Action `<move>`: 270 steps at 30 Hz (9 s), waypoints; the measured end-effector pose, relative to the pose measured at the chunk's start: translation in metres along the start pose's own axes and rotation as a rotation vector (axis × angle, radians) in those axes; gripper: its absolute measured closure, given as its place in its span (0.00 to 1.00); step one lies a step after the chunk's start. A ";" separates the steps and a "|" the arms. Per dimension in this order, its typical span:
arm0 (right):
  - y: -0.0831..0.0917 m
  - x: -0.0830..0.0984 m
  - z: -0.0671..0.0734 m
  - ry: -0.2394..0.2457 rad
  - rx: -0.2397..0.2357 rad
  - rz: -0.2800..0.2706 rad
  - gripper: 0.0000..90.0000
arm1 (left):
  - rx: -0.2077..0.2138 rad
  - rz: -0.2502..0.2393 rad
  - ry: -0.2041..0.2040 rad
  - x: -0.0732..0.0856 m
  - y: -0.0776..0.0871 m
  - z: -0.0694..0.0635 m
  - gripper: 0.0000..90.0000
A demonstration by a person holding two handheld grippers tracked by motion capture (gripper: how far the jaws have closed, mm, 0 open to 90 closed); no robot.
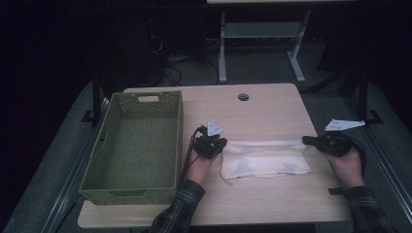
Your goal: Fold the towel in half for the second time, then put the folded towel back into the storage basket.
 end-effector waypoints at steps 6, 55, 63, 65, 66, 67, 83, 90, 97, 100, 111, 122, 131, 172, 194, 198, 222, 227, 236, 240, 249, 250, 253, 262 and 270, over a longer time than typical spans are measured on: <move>0.005 0.007 0.009 0.012 -0.010 0.015 0.98 | 0.005 0.009 -0.031 0.005 0.008 -0.008 0.96; 0.030 0.056 0.051 0.054 -0.080 0.149 0.93 | 0.105 0.168 -0.100 0.052 0.024 -0.050 0.90; 0.046 0.059 0.054 0.036 -0.076 0.101 0.84 | 0.085 0.131 -0.070 0.049 0.032 -0.046 0.66; 0.046 0.056 0.054 0.029 -0.080 0.084 0.84 | 0.092 0.123 -0.066 0.048 0.032 -0.045 0.62; 0.045 0.055 0.054 0.029 -0.088 0.077 0.86 | 0.098 0.120 -0.068 0.047 0.031 -0.043 0.60; 0.044 0.053 0.055 0.036 -0.088 0.080 0.89 | 0.102 0.117 -0.064 0.046 0.030 -0.043 0.59; 0.020 0.053 0.067 0.038 -0.143 0.159 1.00 | 0.142 0.122 -0.075 0.038 0.013 -0.038 0.41; 0.009 0.051 0.062 0.043 -0.125 0.187 1.00 | 0.145 0.129 -0.077 0.039 0.013 -0.037 0.41; -0.001 0.043 0.052 0.047 -0.098 0.184 1.00 | 0.145 0.126 -0.076 0.040 0.014 -0.036 0.41; -0.005 0.040 0.048 0.047 -0.086 0.182 1.00 | 0.147 0.129 -0.078 0.040 0.013 -0.037 0.41; -0.036 0.014 0.030 0.063 -0.055 0.180 1.00 | 0.145 0.121 -0.074 0.039 0.014 -0.035 0.41; -0.073 -0.013 0.015 0.069 -0.072 0.154 1.00 | 0.139 0.115 -0.070 0.039 0.015 -0.034 0.41; -0.090 -0.026 0.012 0.067 -0.087 0.130 0.99 | 0.148 0.105 -0.059 0.037 0.015 -0.034 0.43; -0.063 -0.026 0.018 0.059 -0.065 0.076 0.40 | 0.324 0.259 -0.191 0.039 -0.007 -0.060 1.00; -0.064 -0.028 0.022 0.069 -0.087 0.062 0.40 | 0.454 0.173 -0.346 0.013 -0.017 -0.098 0.74; -0.063 -0.028 0.022 0.068 -0.086 0.065 0.40 | 0.486 0.165 -0.367 0.010 -0.023 -0.097 0.56; -0.063 -0.028 0.024 0.068 -0.088 0.071 0.40 | 0.509 0.183 -0.505 0.014 -0.048 -0.106 0.46; -0.063 -0.030 0.027 0.087 -0.113 0.072 0.41 | 0.510 0.186 -0.508 0.014 -0.043 -0.110 0.72; -0.066 -0.049 0.040 0.189 -0.228 0.057 0.39 | 0.488 0.204 -0.449 0.021 -0.029 -0.112 0.88; -0.077 -0.060 0.049 0.242 -0.304 0.085 0.37 | 0.493 0.192 -0.408 0.027 -0.020 -0.109 0.88; -0.109 -0.079 0.053 0.299 -0.350 0.129 0.37 | 0.499 0.190 -0.374 0.028 -0.012 -0.106 0.88; -0.112 -0.080 0.053 0.299 -0.349 0.136 0.37 | 0.501 0.195 -0.373 0.028 -0.012 -0.106 0.88; -0.123 -0.078 0.050 0.310 -0.359 0.158 0.37 | 0.515 0.198 -0.371 0.028 -0.014 -0.105 0.88; -0.140 -0.068 0.047 0.317 -0.332 0.221 0.37 | 0.520 0.209 -0.372 0.028 -0.015 -0.105 0.88; -0.141 -0.059 0.045 0.321 -0.359 0.238 0.53 | 0.517 0.213 -0.369 0.028 -0.017 -0.105 0.88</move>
Point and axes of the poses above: each handheld gripper's, and its own axes: y roughly backward along the jaws, x roughly out of its underside, z roughly to its left, the point moved 2 cm from there along -y, roughly forward along the jaws, and after that the axes turned 3 degrees about -x, right-handed, at the moved point
